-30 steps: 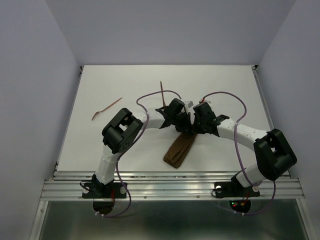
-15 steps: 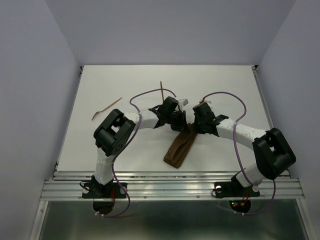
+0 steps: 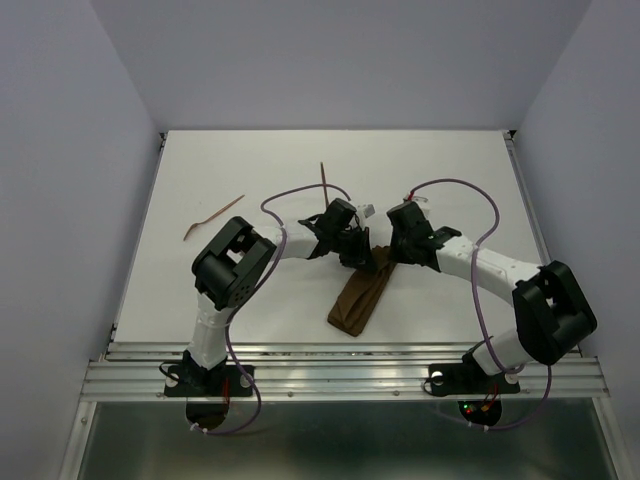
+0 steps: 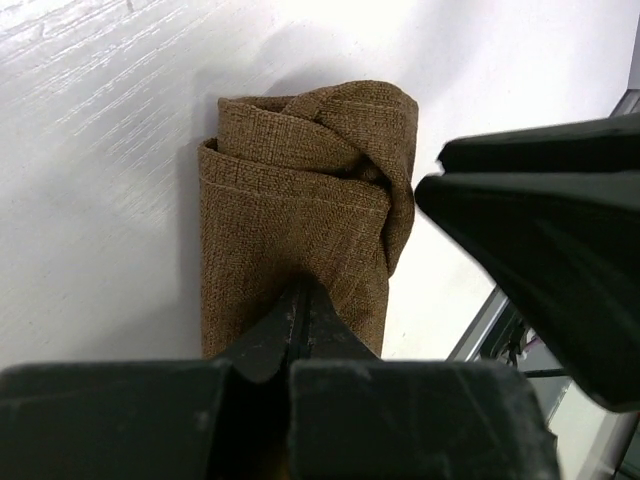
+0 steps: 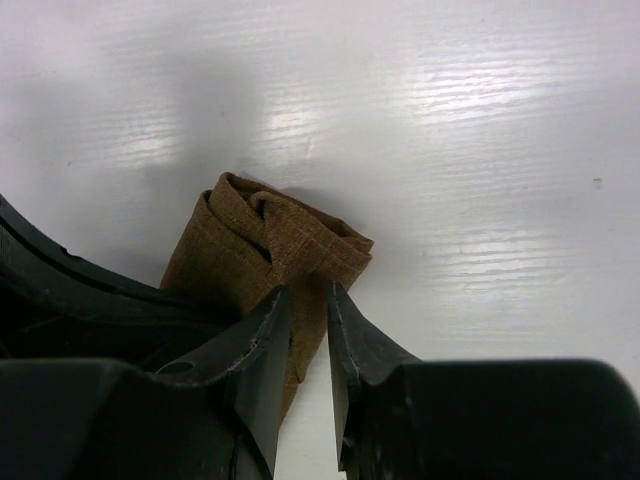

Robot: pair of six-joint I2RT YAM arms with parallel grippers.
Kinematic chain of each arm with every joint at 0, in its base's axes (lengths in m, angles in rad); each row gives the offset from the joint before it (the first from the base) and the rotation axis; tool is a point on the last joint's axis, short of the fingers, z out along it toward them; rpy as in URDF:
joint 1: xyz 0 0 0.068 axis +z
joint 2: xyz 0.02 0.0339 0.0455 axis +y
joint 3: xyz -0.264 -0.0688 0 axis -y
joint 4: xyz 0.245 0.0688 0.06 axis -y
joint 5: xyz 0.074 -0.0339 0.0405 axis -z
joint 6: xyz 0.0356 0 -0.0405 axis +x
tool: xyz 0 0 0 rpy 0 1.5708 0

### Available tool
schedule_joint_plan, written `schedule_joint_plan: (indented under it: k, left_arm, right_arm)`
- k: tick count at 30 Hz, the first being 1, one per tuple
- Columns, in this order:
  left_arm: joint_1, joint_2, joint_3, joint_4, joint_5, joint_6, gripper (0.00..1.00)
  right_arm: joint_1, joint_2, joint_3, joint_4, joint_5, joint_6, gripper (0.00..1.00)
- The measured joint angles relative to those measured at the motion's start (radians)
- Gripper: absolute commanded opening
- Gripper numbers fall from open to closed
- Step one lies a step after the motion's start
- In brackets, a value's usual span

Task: Fold the napkin into a case and place the utensils inside
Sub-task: Stuff the top corner of the smaller-rectangle-folded napkin into the folded napkin.

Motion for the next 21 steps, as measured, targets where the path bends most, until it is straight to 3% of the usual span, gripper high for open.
schedule_joint_plan:
  k: [9, 21]
  left_arm:
    - [0.000, 0.000, 0.000, 0.003, 0.010, 0.000, 0.00]
    - [-0.017, 0.050, 0.068, 0.008, 0.035, -0.004, 0.00]
  right_arm:
    - [0.000, 0.021, 0.050, -0.045, 0.058, 0.009, 0.26]
    - [0.000, 0.021, 0.047, -0.015, -0.022, -0.022, 0.32]
